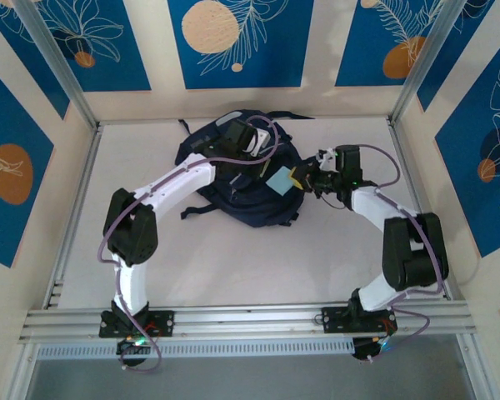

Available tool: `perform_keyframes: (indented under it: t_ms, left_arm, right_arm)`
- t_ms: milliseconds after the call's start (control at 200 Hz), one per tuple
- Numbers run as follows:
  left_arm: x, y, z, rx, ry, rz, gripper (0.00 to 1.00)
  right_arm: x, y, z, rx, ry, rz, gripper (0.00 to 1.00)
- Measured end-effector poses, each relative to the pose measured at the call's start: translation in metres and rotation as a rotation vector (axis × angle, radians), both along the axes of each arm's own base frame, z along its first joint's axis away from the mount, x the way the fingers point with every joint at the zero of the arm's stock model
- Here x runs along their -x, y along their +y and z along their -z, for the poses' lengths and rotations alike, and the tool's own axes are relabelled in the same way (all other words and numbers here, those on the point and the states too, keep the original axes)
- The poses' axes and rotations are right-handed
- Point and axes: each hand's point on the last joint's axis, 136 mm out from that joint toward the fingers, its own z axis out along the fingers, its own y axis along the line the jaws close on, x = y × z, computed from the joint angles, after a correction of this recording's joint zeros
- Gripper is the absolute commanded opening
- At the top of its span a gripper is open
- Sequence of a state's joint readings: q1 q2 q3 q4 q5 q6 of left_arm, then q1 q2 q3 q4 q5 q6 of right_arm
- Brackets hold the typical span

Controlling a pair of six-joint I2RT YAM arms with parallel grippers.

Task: Pack the student bag

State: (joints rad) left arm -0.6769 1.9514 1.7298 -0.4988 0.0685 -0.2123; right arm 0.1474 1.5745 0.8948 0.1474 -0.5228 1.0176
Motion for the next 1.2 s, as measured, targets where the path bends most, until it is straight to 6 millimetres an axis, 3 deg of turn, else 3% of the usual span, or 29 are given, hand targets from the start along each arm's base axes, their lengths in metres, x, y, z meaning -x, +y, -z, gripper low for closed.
perform_keyframes:
  t_ms: [410, 550, 740, 840, 1110, 1200]
  left_arm:
    - [0.001, -0.003, -0.001, 0.04, 0.031, -0.017, 0.0]
    - [0.0, -0.005, -0.003, 0.065, 0.034, -0.028, 0.0]
    - [0.0, -0.006, 0.001, 0.072, 0.038, -0.033, 0.0]
    - [-0.001, -0.007, 0.001, 0.08, 0.032, -0.035, 0.0]
    - [-0.001, -0.007, 0.002, 0.105, 0.039, -0.052, 0.0]
    - [-0.001, -0.008, 0.002, 0.114, 0.045, -0.056, 0.0]
  right_arm:
    - [-0.071, 0.072, 0.03, -0.145, -0.01, -0.011, 0.0]
    - [-0.086, 0.074, 0.043, -0.147, 0.016, 0.032, 0.19]
    - [-0.078, 0.066, 0.051, -0.07, 0.064, 0.054, 0.51]
    - [-0.066, 0.053, 0.043, 0.021, 0.078, 0.064, 0.6]
    - [-0.022, 0.007, 0.002, 0.268, 0.003, 0.036, 0.66]
    - [-0.013, -0.004, 0.0, 0.323, -0.011, 0.02, 0.58]
